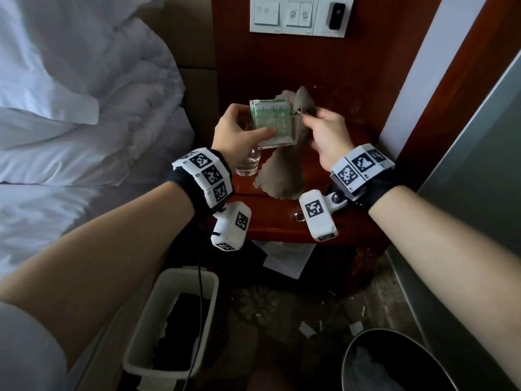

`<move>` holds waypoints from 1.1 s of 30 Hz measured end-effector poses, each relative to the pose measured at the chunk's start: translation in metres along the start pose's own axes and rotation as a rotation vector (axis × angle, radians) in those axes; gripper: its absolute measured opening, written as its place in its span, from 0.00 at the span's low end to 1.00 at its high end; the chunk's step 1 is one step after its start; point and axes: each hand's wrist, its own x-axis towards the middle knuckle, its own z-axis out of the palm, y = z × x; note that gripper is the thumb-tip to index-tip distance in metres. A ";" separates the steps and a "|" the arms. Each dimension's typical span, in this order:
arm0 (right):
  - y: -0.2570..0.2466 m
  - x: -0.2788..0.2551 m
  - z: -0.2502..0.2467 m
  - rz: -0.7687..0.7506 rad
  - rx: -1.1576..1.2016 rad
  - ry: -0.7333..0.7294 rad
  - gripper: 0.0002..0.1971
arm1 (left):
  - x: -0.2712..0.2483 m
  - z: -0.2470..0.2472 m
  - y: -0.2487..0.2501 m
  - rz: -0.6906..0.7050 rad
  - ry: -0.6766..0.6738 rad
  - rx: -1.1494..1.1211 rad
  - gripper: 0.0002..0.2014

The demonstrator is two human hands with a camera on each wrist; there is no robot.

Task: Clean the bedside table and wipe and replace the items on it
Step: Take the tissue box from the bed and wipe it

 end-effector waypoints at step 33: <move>0.008 -0.008 0.010 -0.003 0.080 0.118 0.08 | 0.017 0.035 -0.003 -0.189 -0.024 -0.498 0.06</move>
